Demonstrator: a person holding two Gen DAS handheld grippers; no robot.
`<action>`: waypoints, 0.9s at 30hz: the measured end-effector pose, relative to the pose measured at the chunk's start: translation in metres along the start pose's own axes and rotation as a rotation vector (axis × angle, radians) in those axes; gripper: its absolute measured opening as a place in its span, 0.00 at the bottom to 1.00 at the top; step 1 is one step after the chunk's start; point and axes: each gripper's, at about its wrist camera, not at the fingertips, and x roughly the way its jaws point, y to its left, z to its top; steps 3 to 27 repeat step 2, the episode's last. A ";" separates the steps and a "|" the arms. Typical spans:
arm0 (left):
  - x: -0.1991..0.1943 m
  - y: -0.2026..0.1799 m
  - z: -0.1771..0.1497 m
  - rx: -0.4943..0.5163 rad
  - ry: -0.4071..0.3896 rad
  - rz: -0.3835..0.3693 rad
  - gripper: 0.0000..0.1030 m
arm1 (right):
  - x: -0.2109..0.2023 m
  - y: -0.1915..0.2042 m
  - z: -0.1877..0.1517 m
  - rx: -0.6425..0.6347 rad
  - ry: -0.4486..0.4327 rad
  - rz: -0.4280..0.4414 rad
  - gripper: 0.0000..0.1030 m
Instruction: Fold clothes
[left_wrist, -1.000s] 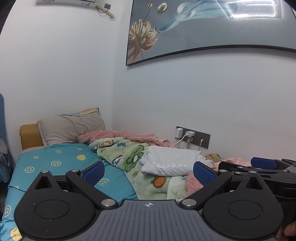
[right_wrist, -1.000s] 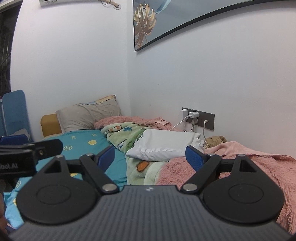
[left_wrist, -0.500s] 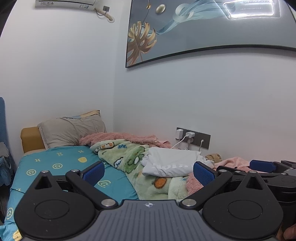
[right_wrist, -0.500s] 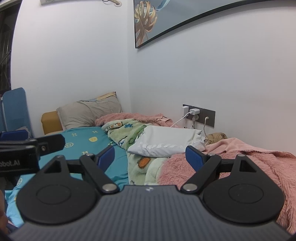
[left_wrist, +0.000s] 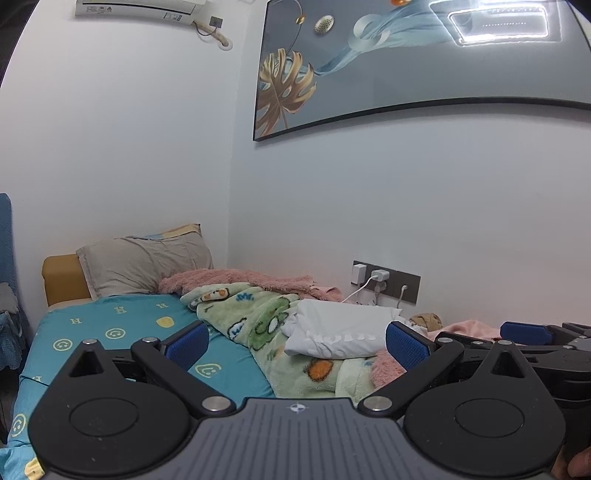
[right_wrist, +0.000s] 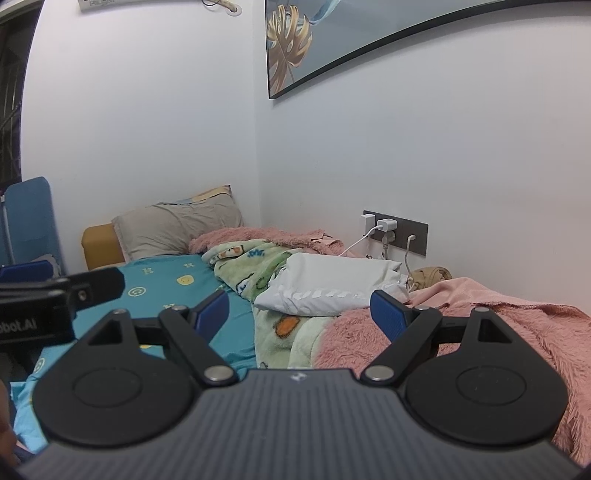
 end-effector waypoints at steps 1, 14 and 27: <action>-0.001 0.000 0.000 -0.002 -0.002 -0.001 1.00 | 0.000 0.000 0.000 0.001 0.000 0.001 0.83; -0.001 0.000 0.000 -0.003 -0.003 0.001 1.00 | -0.001 0.000 0.000 0.004 0.001 0.002 0.83; -0.001 0.000 0.000 -0.003 -0.003 0.001 1.00 | -0.001 0.000 0.000 0.004 0.001 0.002 0.83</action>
